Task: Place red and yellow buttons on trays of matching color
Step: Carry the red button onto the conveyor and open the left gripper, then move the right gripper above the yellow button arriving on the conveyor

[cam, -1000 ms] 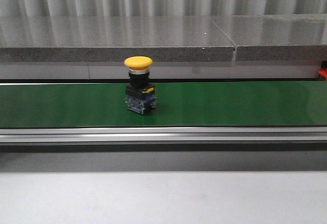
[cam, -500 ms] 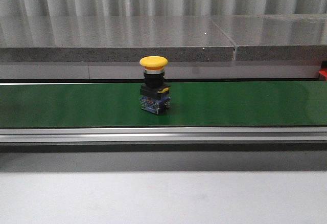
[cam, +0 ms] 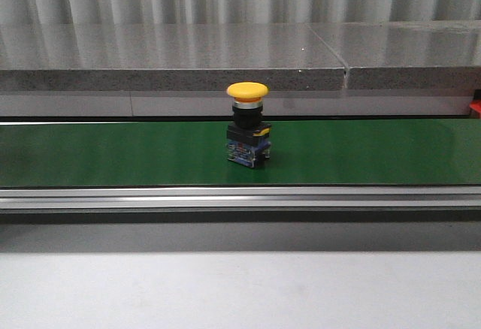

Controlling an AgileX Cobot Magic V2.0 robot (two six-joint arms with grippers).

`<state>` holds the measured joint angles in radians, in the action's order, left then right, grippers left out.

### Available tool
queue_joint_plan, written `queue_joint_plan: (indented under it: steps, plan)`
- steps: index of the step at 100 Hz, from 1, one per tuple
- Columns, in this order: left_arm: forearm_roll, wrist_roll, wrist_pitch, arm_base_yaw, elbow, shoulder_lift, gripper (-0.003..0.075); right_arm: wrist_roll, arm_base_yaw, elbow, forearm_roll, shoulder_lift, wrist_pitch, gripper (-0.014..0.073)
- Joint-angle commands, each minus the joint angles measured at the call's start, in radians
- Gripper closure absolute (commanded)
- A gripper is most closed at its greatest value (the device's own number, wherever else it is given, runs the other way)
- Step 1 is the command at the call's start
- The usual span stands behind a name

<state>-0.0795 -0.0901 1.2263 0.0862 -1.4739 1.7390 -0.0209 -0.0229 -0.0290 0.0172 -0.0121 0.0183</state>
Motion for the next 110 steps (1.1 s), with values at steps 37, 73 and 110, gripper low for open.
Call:
queue_joint_plan:
  steps: [37, 73, 110]
  plan:
    - [-0.080, -0.065, 0.000, -0.074, -0.123, -0.092, 0.0089, 0.001, -0.001, 0.017, -0.010, -0.009, -0.078, 0.0662]
    - [-0.080, -0.107, -0.182, -0.230, -0.117, -0.240, 0.0093, 0.001, -0.001, 0.017, -0.010, -0.009, -0.078, 0.0662]
    - [-0.080, -0.109, -0.384, -0.275, 0.028, -0.477, 0.0093, 0.001, -0.001, 0.017, -0.010, -0.009, -0.078, 0.0662]
